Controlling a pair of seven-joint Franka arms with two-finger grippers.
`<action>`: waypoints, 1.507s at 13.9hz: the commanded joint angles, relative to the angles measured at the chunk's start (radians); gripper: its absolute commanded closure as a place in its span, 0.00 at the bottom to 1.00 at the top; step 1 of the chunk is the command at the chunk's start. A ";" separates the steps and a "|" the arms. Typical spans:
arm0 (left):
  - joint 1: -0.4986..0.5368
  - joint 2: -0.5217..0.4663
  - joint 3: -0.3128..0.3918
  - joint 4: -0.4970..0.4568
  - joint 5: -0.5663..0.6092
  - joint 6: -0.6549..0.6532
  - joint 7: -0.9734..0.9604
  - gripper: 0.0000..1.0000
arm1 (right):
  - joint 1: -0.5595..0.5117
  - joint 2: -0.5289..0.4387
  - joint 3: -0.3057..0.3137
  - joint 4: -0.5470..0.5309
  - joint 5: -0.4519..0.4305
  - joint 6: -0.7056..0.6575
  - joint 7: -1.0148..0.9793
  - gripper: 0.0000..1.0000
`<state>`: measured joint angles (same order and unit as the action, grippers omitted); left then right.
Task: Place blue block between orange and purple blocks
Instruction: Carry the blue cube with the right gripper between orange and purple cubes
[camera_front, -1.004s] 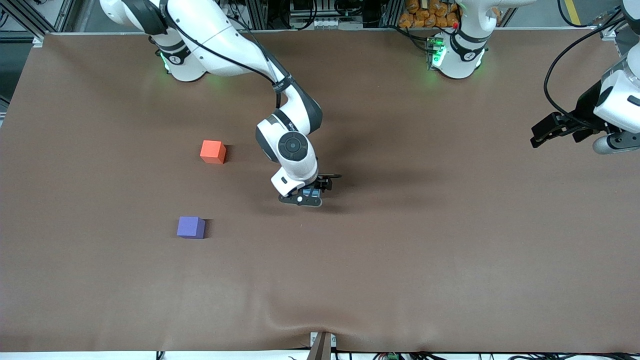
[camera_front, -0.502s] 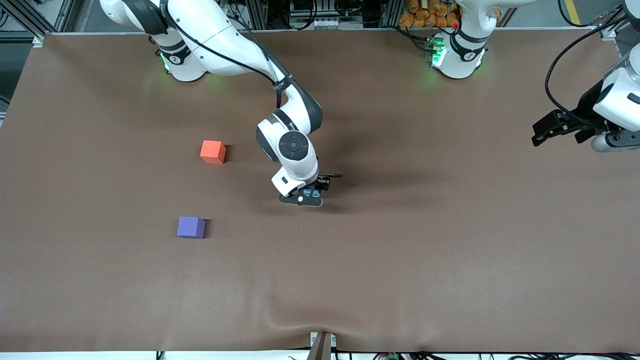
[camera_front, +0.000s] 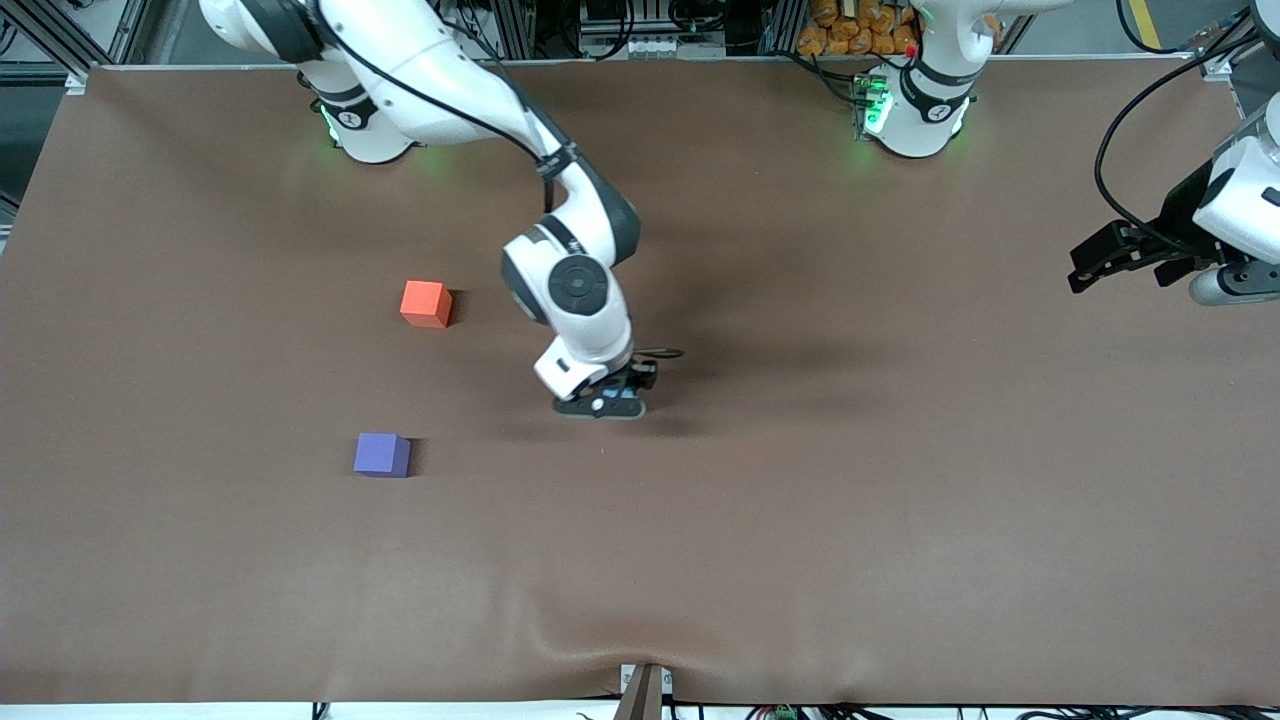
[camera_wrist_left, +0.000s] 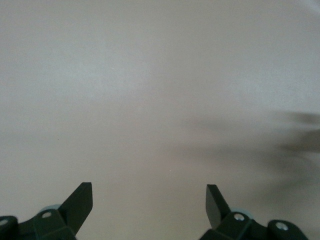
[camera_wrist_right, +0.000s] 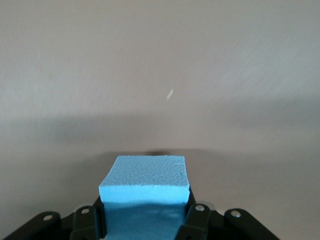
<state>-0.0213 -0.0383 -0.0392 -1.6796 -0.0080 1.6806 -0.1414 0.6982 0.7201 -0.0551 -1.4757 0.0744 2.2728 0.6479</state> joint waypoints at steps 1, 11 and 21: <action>0.011 -0.029 -0.004 -0.026 -0.018 0.008 0.023 0.00 | -0.156 -0.155 0.023 -0.136 -0.015 -0.051 -0.196 0.79; -0.002 -0.014 -0.024 -0.034 -0.018 0.014 0.022 0.00 | -0.463 -0.346 0.021 -0.535 -0.015 -0.044 -0.454 0.79; 0.000 -0.014 -0.027 -0.045 -0.017 0.016 0.022 0.00 | -0.450 -0.346 0.026 -0.663 -0.005 0.060 -0.445 0.77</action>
<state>-0.0274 -0.0382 -0.0621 -1.7108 -0.0080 1.6846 -0.1405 0.2544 0.4174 -0.0396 -2.0881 0.0744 2.2983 0.1994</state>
